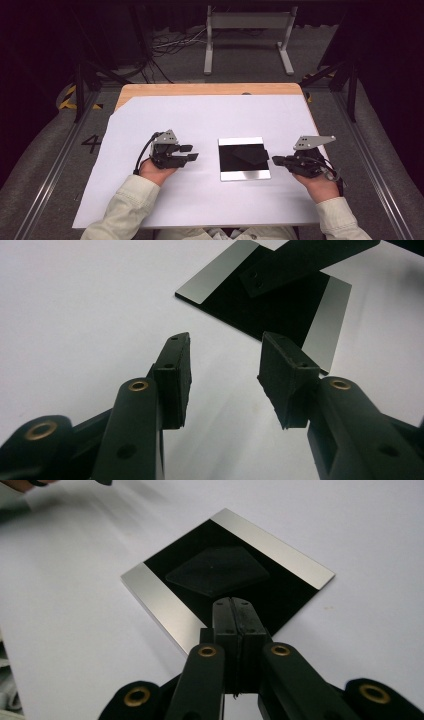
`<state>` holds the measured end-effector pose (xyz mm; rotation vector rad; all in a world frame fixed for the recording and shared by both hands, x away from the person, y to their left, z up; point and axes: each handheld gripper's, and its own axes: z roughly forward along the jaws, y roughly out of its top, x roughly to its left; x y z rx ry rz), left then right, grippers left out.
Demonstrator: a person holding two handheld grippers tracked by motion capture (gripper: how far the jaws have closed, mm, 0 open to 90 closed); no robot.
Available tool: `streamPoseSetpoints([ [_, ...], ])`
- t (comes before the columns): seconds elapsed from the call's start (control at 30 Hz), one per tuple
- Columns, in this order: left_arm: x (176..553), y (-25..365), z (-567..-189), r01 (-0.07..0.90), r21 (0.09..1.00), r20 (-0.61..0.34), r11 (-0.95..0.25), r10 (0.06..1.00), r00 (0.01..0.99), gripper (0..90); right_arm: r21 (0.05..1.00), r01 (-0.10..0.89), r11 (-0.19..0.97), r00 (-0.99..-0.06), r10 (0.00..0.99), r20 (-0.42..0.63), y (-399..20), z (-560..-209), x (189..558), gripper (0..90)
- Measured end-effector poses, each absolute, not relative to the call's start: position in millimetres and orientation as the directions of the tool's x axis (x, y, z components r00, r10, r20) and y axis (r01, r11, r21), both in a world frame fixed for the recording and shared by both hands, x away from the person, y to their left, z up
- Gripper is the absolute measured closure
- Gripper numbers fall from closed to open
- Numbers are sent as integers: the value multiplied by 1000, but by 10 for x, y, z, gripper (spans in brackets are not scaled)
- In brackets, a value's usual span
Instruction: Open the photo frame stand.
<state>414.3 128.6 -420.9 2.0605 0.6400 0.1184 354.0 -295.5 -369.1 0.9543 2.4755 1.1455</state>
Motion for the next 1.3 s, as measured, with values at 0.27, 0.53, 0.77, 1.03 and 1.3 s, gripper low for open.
streamPoseSetpoints([
  [0.27, 4145, 1284, -4224, 400, 814, -168, -422, 488, 857, 558, 765, 453, 457, -731, 682, 26, -2970, -3607, 3532, 810],
  [0.53, 4148, 1294, -4242, 408, 808, -171, -426, 493, 853, 555, 784, 498, 371, -699, 707, 109, -2970, -3546, 3594, 685],
  [0.77, 4145, 1294, -4250, 412, 805, -173, -426, 497, 850, 554, 780, 533, 329, -675, 721, 158, -2971, -3526, 3671, 585],
  [1.03, 4143, 1317, -4252, 416, 806, -175, -420, 503, 846, 551, 782, 540, 311, -670, 721, 177, -2946, -3488, 3739, 523],
  [1.3, 4139, 1351, -4253, 422, 807, -176, -413, 514, 839, 548, 751, 568, 338, -667, 723, 179, -2890, -3458, 3878, 459],
])
